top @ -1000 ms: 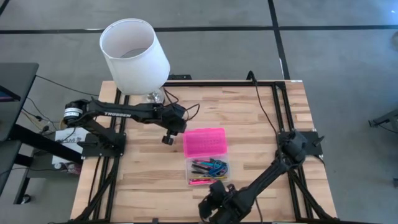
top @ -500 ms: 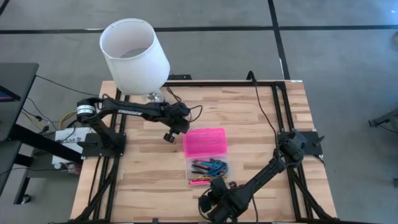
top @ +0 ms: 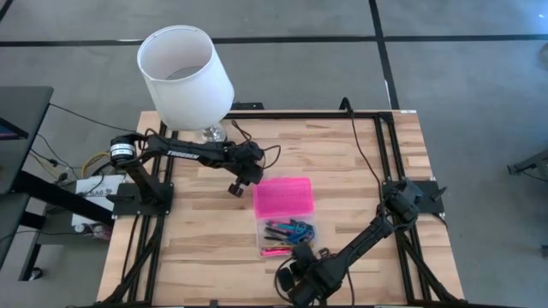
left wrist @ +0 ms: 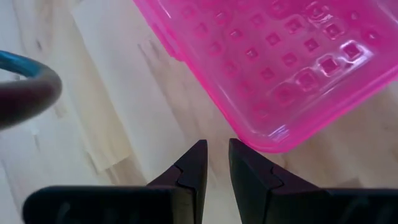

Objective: Pick & place school supplies into a supply box
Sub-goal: Close the pink supply box

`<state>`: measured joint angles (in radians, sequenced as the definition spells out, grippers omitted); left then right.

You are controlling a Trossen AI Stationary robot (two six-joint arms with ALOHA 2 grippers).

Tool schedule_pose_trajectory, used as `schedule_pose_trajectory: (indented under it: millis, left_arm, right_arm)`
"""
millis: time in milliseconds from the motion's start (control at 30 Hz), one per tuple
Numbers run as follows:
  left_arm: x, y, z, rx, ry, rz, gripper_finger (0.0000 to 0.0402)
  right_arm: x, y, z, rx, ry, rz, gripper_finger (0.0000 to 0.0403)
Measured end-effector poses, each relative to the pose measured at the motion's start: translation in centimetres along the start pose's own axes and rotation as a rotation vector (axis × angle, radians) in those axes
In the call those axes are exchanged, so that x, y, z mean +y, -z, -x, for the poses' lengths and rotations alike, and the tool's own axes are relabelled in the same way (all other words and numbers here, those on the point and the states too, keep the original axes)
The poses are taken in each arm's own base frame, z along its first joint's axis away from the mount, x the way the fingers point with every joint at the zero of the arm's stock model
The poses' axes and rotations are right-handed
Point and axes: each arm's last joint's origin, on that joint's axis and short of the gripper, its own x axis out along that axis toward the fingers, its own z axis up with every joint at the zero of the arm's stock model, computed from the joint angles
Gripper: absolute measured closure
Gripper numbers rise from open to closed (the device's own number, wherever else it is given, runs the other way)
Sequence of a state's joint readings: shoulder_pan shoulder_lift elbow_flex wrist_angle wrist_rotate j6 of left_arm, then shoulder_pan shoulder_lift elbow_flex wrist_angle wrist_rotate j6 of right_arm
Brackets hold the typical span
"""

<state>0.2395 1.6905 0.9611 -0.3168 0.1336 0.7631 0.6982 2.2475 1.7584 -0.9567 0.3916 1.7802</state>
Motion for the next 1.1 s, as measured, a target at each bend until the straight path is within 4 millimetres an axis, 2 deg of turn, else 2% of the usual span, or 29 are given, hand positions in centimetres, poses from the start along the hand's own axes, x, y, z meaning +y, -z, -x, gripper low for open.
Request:
schedule_pose_trajectory:
  millis: [200,600,833,967,1100]
  left_arm:
    - [-0.4,0.0,0.0,0.002,0.036,0.016,0.0341]
    - [-2.4,0.3,0.1,0.096,0.195,0.066,0.0341]
    - [-3.4,0.0,0.1,0.087,0.281,0.101,0.0341]
    - [-3.5,0.3,0.2,0.153,0.249,0.109,0.0341]
    - [-2.5,1.3,0.3,0.260,0.131,0.121,0.0341]
  right_arm:
    - [-0.7,-0.4,-0.1,-0.017,0.076,0.027,0.0321]
    - [-1.2,-1.0,-0.2,-0.028,0.141,0.113,0.0321]
    - [-2.0,-1.9,-1.0,-0.037,0.202,0.128,0.0321]
    - [-1.9,-2.3,-1.2,-0.039,0.208,0.120,0.0321]
    - [-1.9,-1.3,-0.8,-0.034,0.187,0.110,0.0321]
